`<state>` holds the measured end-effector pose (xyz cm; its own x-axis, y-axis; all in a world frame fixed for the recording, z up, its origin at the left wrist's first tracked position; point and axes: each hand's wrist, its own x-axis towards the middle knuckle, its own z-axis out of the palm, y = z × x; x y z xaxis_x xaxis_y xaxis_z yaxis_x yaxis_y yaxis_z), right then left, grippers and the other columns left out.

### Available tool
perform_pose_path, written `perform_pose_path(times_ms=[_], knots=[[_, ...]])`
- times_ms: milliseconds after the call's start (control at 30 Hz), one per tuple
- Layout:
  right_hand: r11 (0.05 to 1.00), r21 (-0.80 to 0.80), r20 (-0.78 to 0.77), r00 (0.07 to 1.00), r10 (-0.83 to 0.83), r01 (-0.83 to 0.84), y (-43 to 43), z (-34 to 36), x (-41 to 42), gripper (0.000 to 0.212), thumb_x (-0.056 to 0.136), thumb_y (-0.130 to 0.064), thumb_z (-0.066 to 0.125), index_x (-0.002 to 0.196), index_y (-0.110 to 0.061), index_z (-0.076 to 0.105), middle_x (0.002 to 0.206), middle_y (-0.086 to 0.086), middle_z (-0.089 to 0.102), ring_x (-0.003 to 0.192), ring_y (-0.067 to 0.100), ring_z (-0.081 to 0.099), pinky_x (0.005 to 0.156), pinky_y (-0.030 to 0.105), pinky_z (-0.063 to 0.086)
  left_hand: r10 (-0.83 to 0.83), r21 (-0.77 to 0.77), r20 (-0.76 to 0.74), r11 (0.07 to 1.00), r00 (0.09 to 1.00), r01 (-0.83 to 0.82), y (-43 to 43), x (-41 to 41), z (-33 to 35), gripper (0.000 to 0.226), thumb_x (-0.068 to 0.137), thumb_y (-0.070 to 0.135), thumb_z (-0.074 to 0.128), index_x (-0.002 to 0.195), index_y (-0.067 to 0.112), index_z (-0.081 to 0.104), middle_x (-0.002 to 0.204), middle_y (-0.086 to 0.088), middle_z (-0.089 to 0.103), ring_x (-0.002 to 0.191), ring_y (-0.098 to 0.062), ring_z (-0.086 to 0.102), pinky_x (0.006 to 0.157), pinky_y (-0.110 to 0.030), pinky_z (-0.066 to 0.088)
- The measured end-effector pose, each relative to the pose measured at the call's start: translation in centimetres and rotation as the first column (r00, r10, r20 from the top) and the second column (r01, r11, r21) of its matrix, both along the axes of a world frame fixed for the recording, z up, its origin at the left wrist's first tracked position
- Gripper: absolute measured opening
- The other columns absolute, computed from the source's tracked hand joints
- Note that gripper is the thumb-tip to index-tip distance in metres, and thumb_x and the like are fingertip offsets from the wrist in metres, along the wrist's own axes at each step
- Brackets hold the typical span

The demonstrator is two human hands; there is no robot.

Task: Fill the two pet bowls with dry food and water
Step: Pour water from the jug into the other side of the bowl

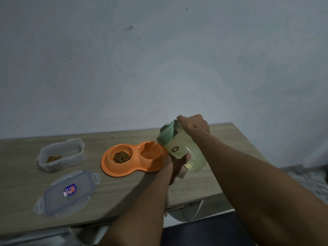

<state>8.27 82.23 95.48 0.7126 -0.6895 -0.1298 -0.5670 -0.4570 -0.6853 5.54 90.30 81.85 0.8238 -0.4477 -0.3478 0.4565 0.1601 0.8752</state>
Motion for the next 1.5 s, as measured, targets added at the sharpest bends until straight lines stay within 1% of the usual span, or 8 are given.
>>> perform_pose_path(times_ms=[233, 467, 667, 767, 1033, 1300, 1400, 1500], knots=[[1.000, 0.007, -0.004, 1.000, 0.009, -0.009, 0.1, 0.3, -0.2, 0.039, 0.078, -0.050, 0.059, 0.072, -0.014, 0.047, 0.077, 0.005, 0.057, 0.081, 0.028, 0.062, 0.068, 0.033, 0.048, 0.011, 0.007, 0.026, 1.000, 1.000, -0.011, 0.2, -0.1, 0.1, 0.056, 0.082, 0.025, 0.074, 0.131, 0.024, 0.049, 0.138, 0.000, 0.056, 0.130, -0.028, 0.048, 0.112, -0.052, 0.036], [1.000, 0.003, -0.006, 1.000, 0.003, -0.003, 0.1, 0.6, -0.2, 0.038, 0.080, -0.048, 0.059, 0.072, -0.013, 0.047, 0.076, 0.005, 0.057, 0.078, 0.027, 0.061, 0.068, 0.032, 0.049, -0.015, 0.030, 0.030, 0.999, 0.999, 0.014, 0.3, -0.1, 0.2, 0.034, 0.082, 0.024, 0.075, 0.106, 0.033, 0.053, 0.132, 0.001, 0.058, 0.125, -0.028, 0.051, 0.110, -0.053, 0.037], [1.000, -0.003, 0.004, 1.000, 0.014, -0.014, 0.2, 0.7, -0.3, 0.039, 0.080, -0.050, 0.059, 0.075, -0.013, 0.049, 0.077, 0.005, 0.059, 0.077, 0.026, 0.061, 0.065, 0.031, 0.047, -0.021, -0.001, 0.054, 1.000, 0.998, 0.021, 0.3, -0.2, 0.3, 0.061, 0.068, 0.034, 0.078, 0.123, 0.029, 0.053, 0.137, 0.001, 0.057, 0.128, -0.027, 0.050, 0.110, -0.055, 0.036], [1.000, -0.006, 0.005, 1.000, 0.010, -0.010, 0.2, 0.8, -0.3, 0.039, 0.080, -0.050, 0.060, 0.072, -0.014, 0.046, 0.076, 0.005, 0.057, 0.079, 0.027, 0.061, 0.067, 0.032, 0.048, -0.027, 0.014, 0.034, 1.000, 0.999, 0.027, 0.3, -0.1, 0.4, 0.047, 0.078, 0.028, 0.076, 0.120, 0.029, 0.053, 0.137, 0.000, 0.056, 0.128, -0.027, 0.050, 0.111, -0.054, 0.036], [1.000, -0.010, 0.009, 1.000, 0.014, -0.013, 0.2, 1.0, -0.4, 0.039, 0.081, -0.049, 0.059, 0.073, -0.013, 0.047, 0.077, 0.005, 0.057, 0.076, 0.025, 0.059, 0.065, 0.031, 0.046, -0.039, 0.036, 0.041, 0.999, 0.998, 0.037, 0.3, 0.0, 0.4, 0.043, 0.067, 0.034, 0.078, 0.103, 0.035, 0.055, 0.134, -0.001, 0.058, 0.128, -0.029, 0.050, 0.110, -0.056, 0.036], [1.000, -0.004, -0.004, 1.000, 0.017, -0.017, 0.2, 1.1, -0.5, 0.038, 0.080, -0.049, 0.059, 0.073, -0.013, 0.049, 0.078, 0.005, 0.058, 0.080, 0.027, 0.060, 0.065, 0.032, 0.045, -0.029, -0.006, 0.071, 1.000, 0.997, 0.029, 0.1, -0.2, 0.6, 0.063, 0.057, 0.041, 0.078, 0.114, 0.034, 0.053, 0.135, 0.001, 0.059, 0.128, -0.027, 0.051, 0.109, -0.054, 0.038], [1.000, 0.002, -0.011, 1.000, 0.018, -0.018, 0.1, 1.3, -0.5, 0.037, 0.080, -0.049, 0.059, 0.076, -0.013, 0.050, 0.077, 0.005, 0.057, 0.080, 0.027, 0.059, 0.066, 0.031, 0.045, -0.032, -0.037, 0.091, 0.999, 0.995, 0.036, 0.1, -0.3, 0.4, 0.082, 0.054, 0.044, 0.079, 0.130, 0.026, 0.051, 0.134, 0.001, 0.060, 0.128, -0.027, 0.052, 0.109, -0.054, 0.038], [1.000, -0.001, -0.008, 1.000, 0.025, -0.025, 0.1, 1.3, -0.3, 0.038, 0.082, -0.048, 0.059, 0.077, -0.012, 0.050, 0.076, 0.004, 0.056, 0.075, 0.025, 0.057, 0.066, 0.031, 0.045, -0.027, -0.048, 0.086, 0.998, 0.996, 0.031, 0.3, -0.5, 0.9, 0.077, 0.064, 0.037, 0.079, 0.133, 0.024, 0.048, 0.137, -0.001, 0.057, 0.130, -0.028, 0.049, 0.111, -0.056, 0.035]])
